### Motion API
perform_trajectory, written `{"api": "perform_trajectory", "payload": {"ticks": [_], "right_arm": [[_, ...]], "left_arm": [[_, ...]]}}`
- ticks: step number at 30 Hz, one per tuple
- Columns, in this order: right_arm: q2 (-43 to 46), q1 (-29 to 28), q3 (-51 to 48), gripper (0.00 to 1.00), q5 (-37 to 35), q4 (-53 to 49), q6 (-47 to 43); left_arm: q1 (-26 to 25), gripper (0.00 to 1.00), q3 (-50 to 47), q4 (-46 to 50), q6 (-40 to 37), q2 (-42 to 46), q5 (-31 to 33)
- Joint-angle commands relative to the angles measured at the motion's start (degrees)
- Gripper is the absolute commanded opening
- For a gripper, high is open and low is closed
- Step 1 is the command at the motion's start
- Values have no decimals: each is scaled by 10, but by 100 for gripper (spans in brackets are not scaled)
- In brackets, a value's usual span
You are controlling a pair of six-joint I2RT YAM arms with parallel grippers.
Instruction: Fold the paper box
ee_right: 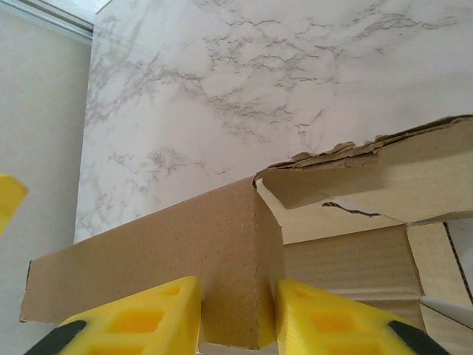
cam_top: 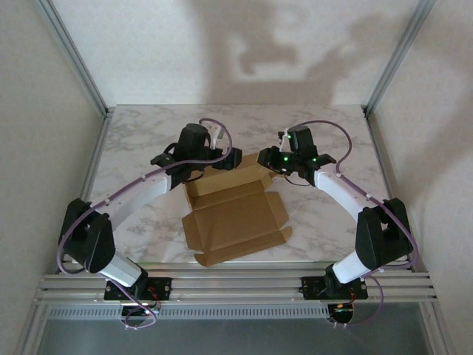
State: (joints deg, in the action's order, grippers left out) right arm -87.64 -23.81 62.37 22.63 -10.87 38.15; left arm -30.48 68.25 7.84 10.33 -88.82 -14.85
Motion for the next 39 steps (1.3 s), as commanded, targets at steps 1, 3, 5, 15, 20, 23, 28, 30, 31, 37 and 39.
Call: {"api": "perform_trajectory", "payload": {"ticks": [1, 3, 5, 15, 20, 23, 28, 30, 31, 37, 39], "right_arm": [[3, 8, -15, 27, 20, 29, 20], [2, 9, -19, 26, 26, 38, 27], [1, 9, -19, 27, 28, 41, 28], [36, 47, -2, 45, 48, -11, -32], [53, 68, 75, 57, -1, -183, -220], [47, 69, 120, 62, -80, -258, -313], [-16, 69, 204, 67, -128, -334, -415], [-38, 69, 227, 67, -149, -344, -448], [-49, 69, 237, 67, -163, -349, -464], [-109, 70, 282, 68, -181, -366, -527], [-126, 70, 294, 68, -167, -372, -535]], "left_arm": [[4, 99, 22, 6, -44, -24, -35], [4, 99, 23, 6, -53, -41, -30], [4, 99, 29, 10, -58, -60, -26], [-1, 99, 30, 18, -68, -97, -26], [-4, 99, 29, 21, -72, -96, -25], [-3, 99, 31, 24, -76, -96, -25], [-4, 99, 31, 25, -84, -98, -37], [-4, 99, 31, 25, -86, -97, -43], [-4, 99, 31, 25, -88, -96, -46], [-4, 99, 33, 26, -92, -95, -59], [-3, 99, 32, 27, -93, -95, -59]]}}
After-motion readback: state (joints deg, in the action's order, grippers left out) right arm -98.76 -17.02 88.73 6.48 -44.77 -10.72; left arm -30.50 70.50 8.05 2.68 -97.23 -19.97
